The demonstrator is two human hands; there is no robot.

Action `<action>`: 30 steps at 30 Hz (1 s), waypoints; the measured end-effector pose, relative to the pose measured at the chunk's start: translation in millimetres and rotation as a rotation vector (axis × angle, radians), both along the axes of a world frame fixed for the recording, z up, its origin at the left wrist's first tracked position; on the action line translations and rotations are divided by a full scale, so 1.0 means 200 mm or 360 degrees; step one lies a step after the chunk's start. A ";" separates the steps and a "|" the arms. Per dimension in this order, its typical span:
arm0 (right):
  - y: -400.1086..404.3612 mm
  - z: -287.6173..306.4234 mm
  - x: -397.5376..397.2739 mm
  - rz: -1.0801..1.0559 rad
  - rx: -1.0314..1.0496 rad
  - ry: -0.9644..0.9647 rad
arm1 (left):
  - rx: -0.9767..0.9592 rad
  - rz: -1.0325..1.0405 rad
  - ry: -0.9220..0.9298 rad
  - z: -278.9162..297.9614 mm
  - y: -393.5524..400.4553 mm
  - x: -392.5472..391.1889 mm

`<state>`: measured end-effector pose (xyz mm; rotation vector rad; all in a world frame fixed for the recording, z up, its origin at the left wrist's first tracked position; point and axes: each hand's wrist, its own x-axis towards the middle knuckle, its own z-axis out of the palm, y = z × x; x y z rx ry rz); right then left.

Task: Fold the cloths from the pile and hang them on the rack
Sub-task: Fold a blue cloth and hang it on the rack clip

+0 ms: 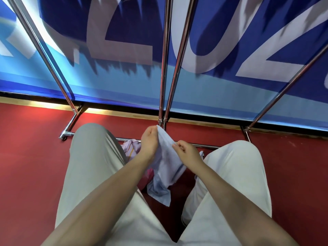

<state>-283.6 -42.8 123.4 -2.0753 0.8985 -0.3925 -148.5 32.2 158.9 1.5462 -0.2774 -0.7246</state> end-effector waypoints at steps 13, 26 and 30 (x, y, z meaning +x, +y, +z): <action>0.16 -0.16 0.00 0.0313 0.0148 0.0442 | -0.0299 0.0411 0.0416 0.11 0.05 0.27; 0.03 -0.15 0.00 -0.0110 0.0360 0.0373 | -0.0205 0.0546 0.0302 0.09 0.10 0.41; 0.02 0.03 0.04 -0.0230 0.0299 -0.0041 | 0.0052 0.0316 0.0047 0.03 0.08 0.34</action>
